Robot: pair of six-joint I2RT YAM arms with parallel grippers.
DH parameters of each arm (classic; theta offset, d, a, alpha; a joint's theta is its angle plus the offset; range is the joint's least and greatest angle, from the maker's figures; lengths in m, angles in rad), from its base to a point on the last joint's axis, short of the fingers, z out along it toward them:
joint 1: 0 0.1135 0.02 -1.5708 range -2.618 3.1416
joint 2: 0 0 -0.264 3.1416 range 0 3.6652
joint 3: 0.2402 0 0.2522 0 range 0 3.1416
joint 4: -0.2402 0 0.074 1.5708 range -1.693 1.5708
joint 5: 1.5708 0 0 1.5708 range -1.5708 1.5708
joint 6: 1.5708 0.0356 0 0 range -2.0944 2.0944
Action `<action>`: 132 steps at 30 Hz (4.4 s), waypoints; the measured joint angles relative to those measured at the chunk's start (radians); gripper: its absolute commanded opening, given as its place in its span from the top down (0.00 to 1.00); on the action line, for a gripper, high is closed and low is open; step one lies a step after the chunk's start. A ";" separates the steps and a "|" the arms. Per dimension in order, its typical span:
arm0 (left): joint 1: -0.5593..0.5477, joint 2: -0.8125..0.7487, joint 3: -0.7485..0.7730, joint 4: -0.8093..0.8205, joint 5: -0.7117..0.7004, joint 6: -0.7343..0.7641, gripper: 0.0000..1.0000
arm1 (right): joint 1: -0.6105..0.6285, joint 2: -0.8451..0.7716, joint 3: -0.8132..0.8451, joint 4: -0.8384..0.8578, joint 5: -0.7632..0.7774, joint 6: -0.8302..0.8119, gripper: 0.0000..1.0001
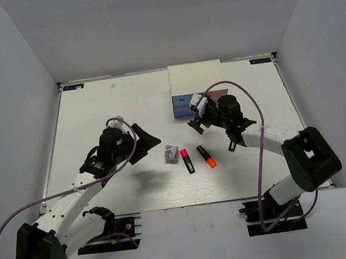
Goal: Sort the stationery into containers
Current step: Close the drawer in the storage box, then open the drawer in the storage box, then pick up the stationery from the center of the board.
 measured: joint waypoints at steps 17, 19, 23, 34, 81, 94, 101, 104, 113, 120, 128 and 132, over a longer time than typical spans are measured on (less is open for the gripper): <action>-0.002 0.212 0.059 -0.004 0.025 0.003 0.00 | -0.162 -0.129 -0.027 -0.175 0.016 0.739 0.50; -0.002 0.212 0.060 -0.005 0.025 0.004 0.00 | -0.174 -0.118 -0.010 -0.193 0.013 0.809 0.42; -0.002 0.209 0.060 -0.007 0.024 0.004 0.00 | -0.186 -0.075 0.035 -0.199 0.019 0.903 0.42; -0.002 0.174 0.060 -0.027 0.020 0.004 0.00 | -0.224 0.065 0.171 -0.225 0.098 1.040 0.45; -0.013 0.315 0.101 -0.076 0.031 0.060 0.00 | -0.241 -0.075 -0.079 -0.090 0.100 1.042 0.71; -0.061 0.447 0.294 -0.134 0.003 0.186 0.00 | -0.241 -0.123 -0.143 -0.099 0.071 1.066 0.10; -0.122 0.551 0.392 -0.222 -0.071 0.222 0.00 | -0.241 -0.123 -0.145 -0.120 0.033 1.046 0.10; -0.158 0.594 0.441 -0.258 -0.102 0.230 0.00 | -0.241 -0.132 -0.158 -0.124 0.027 1.035 0.10; -0.266 0.723 0.566 -0.359 -0.204 0.256 0.00 | -0.241 -0.210 -0.238 -0.150 0.024 1.008 0.10; -0.325 0.823 0.658 -0.458 -0.314 0.277 0.00 | -0.242 -0.252 -0.257 -0.155 0.023 0.992 0.10; -0.356 0.855 0.688 -0.520 -0.388 0.288 0.53 | -0.243 -0.299 -0.276 -0.153 0.012 0.967 0.26; -0.360 0.853 0.697 -0.522 -0.399 0.306 0.68 | -0.243 -0.332 -0.304 -0.151 0.001 0.959 0.32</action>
